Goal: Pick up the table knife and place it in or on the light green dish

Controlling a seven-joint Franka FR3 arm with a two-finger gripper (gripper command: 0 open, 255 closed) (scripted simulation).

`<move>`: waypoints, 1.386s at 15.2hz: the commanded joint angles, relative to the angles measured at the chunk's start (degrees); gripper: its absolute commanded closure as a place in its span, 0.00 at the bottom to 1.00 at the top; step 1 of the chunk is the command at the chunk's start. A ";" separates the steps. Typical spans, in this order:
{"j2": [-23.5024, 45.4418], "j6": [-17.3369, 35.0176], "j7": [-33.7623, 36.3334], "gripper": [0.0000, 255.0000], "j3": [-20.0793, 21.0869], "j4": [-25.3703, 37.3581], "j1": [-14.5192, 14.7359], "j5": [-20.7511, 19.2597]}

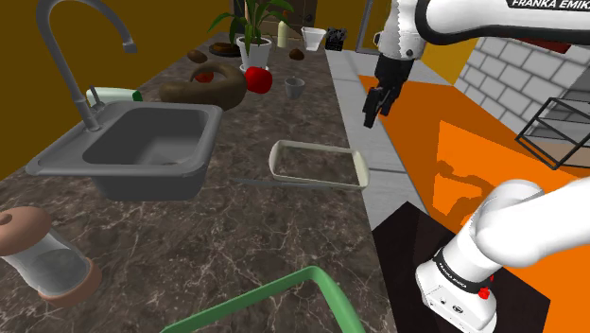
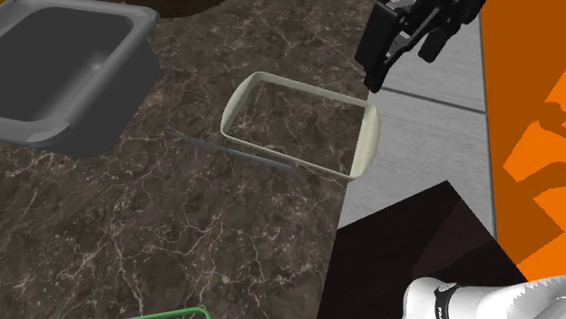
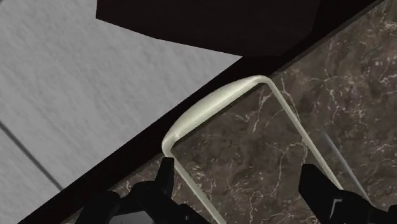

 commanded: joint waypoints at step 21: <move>35.15 17.33 -9.46 0.00 12.73 18.53 11.55 -3.02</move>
